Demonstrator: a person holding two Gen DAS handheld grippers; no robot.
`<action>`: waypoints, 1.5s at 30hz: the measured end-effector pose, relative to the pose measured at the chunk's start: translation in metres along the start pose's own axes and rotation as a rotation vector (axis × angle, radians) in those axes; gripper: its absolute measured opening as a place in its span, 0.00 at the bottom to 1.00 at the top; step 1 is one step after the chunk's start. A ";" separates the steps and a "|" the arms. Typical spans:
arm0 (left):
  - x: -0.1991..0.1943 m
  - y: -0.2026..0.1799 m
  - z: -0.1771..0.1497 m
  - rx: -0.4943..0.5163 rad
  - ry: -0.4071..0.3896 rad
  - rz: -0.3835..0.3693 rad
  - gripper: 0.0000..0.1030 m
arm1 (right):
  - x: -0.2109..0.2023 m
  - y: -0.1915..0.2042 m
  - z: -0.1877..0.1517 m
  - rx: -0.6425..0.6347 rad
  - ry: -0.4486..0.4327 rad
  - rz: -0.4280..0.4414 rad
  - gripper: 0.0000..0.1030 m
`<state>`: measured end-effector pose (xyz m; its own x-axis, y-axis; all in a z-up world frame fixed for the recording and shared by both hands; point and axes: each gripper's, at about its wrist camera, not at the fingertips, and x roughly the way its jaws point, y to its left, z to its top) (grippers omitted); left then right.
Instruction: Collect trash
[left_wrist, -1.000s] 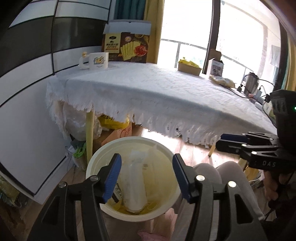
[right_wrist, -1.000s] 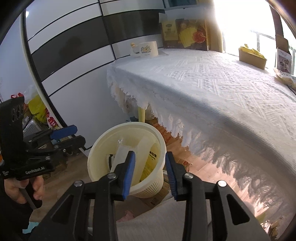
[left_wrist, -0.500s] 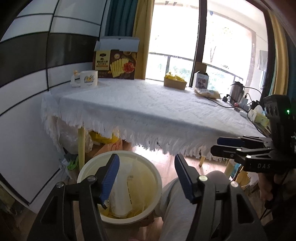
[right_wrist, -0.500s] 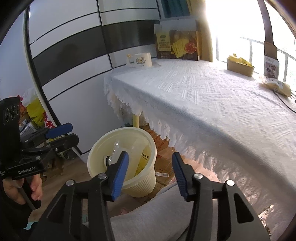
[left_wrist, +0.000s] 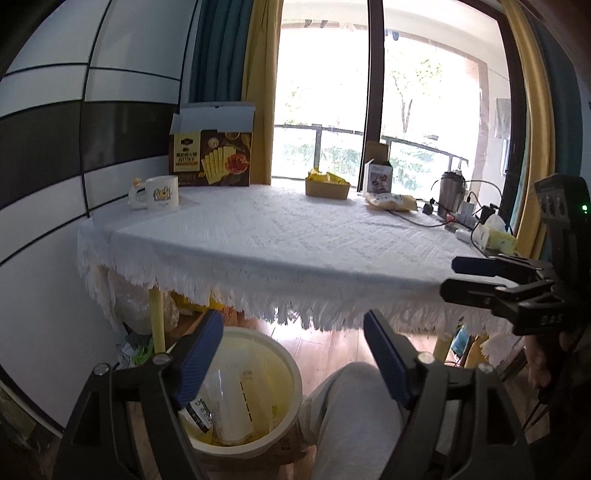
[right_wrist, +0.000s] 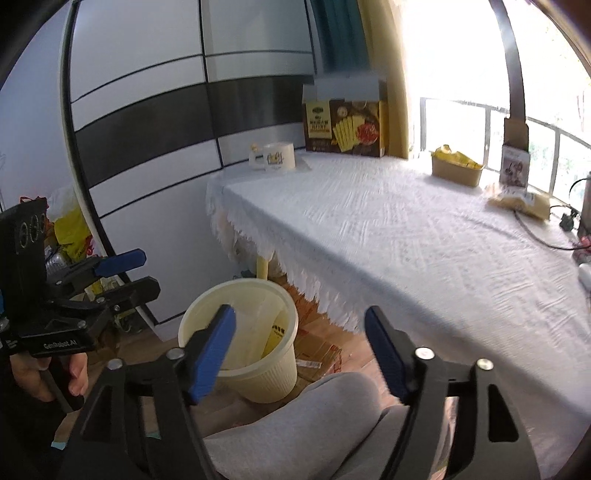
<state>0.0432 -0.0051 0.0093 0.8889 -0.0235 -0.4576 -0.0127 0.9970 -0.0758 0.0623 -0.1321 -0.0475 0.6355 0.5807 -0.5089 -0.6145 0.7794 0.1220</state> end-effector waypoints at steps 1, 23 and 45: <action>-0.002 -0.001 0.002 0.003 -0.009 -0.001 0.80 | -0.003 0.000 0.002 -0.003 -0.007 -0.002 0.78; -0.045 -0.028 0.023 0.119 -0.174 -0.050 0.96 | -0.070 0.014 0.025 -0.081 -0.144 -0.030 0.81; -0.038 0.006 0.015 0.011 -0.176 -0.065 0.97 | -0.020 0.026 0.028 -0.079 -0.077 0.008 0.82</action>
<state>0.0168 0.0028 0.0398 0.9542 -0.0761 -0.2894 0.0520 0.9946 -0.0900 0.0461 -0.1168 -0.0101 0.6625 0.6058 -0.4405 -0.6528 0.7554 0.0570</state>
